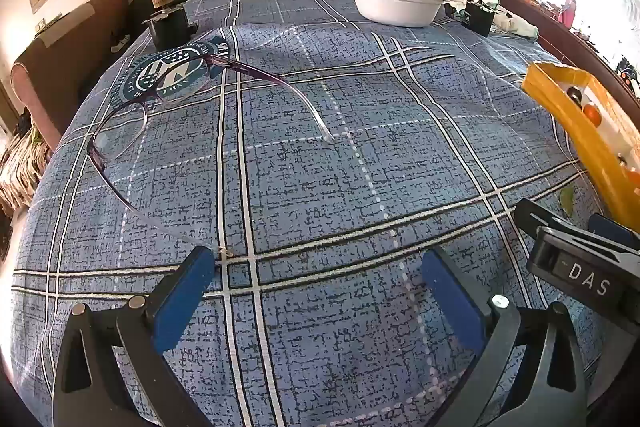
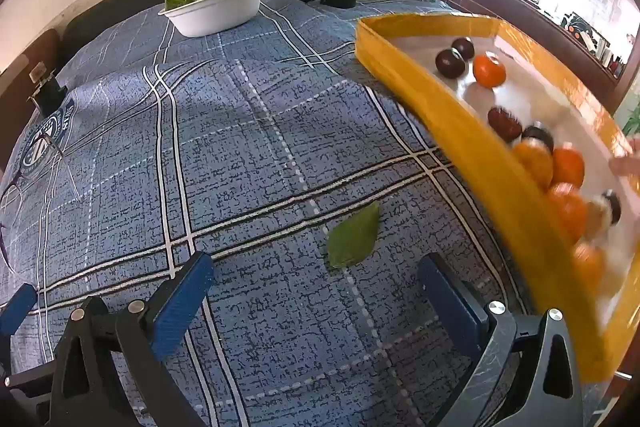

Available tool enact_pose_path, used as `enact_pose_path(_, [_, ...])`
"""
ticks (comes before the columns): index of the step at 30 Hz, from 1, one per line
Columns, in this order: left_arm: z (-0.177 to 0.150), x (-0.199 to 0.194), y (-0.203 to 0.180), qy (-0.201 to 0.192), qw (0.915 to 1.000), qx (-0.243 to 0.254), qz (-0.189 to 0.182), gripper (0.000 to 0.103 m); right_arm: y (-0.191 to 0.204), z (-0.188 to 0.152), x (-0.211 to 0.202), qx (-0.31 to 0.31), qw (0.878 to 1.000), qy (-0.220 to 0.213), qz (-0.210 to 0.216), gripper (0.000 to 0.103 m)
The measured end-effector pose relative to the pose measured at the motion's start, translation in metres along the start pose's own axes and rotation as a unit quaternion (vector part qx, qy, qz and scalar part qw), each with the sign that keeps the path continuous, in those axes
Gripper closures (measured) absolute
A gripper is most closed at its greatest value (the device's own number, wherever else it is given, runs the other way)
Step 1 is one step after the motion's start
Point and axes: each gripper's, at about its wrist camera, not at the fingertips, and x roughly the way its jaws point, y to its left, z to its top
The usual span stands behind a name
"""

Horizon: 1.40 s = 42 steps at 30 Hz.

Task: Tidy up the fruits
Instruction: 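Tip the yellow tray to pour the fruits onto the tablecloth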

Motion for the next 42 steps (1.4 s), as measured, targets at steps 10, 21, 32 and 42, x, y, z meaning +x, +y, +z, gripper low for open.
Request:
enact_pose_path(10, [0.0,0.0,-0.0001,0.0,1.0,0.0,0.001,0.0,-0.0003,0.0,-0.0003,0.0,1.0,0.005,0.001,0.0])
enact_pose_path(21, [0.0,0.0001,-0.0001,0.0,1.0,0.0,0.0,0.0,-0.0021,-0.0009,-0.0042,0.001,1.0,0.006,0.001,0.0])
enact_pose_path(32, [-0.0001,0.0006,0.0003,0.0,1.0,0.0,0.0,0.0,-0.0015,-0.0017,-0.0073,0.0,1.0,0.005,0.001,0.0])
enact_pose_path(42, [-0.0002,-0.0004,0.0037,0.0,1.0,0.0,0.0,0.0,-0.0039,-0.0009,-0.0056,0.0,1.0,0.005,0.001,0.0])
